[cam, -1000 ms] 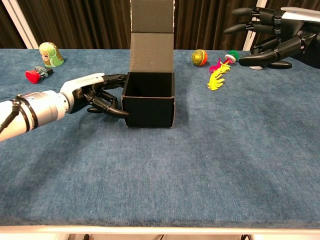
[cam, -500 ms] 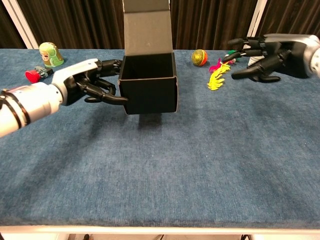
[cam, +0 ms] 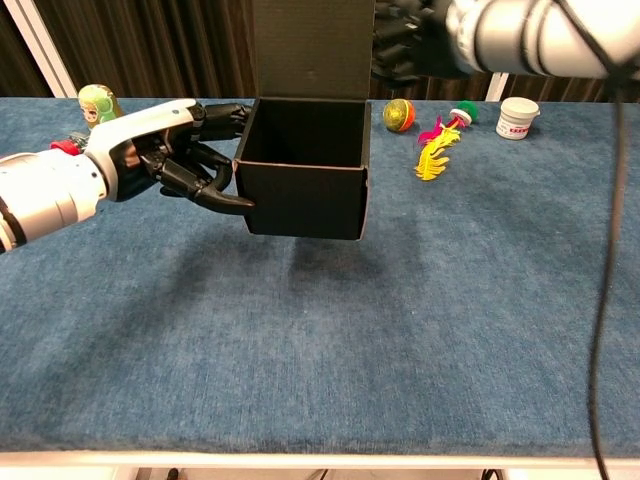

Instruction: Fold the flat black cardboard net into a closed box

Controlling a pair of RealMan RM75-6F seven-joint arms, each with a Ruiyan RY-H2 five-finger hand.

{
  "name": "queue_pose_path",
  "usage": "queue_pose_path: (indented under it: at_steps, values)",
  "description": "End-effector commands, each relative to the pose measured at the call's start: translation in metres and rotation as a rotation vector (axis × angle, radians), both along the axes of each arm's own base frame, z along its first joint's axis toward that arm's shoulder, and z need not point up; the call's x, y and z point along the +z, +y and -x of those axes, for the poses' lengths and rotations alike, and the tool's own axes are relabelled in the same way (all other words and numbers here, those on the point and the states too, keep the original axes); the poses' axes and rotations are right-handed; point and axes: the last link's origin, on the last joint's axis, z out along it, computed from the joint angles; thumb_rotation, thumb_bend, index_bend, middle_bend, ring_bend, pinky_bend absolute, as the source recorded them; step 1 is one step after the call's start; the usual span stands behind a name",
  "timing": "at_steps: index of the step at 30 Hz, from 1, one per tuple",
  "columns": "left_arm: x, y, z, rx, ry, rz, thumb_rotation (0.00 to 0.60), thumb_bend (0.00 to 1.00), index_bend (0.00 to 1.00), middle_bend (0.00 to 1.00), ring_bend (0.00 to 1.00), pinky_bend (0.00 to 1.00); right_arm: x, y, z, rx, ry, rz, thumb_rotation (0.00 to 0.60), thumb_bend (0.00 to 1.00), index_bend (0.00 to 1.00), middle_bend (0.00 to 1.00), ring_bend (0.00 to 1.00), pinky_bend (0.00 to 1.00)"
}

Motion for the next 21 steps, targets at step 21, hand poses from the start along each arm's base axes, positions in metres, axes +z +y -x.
queue_pose_path:
  at_steps: [21]
  values:
    - [-0.018, 0.018, 0.04, 0.188, 0.232, -0.054, 0.6, 0.03, 0.41, 0.42, 0.73, 0.99, -0.015, 0.064, -0.021, 0.495, 0.547, 0.103, 0.6, 0.0, 0.18, 0.32, 0.76, 1.0]
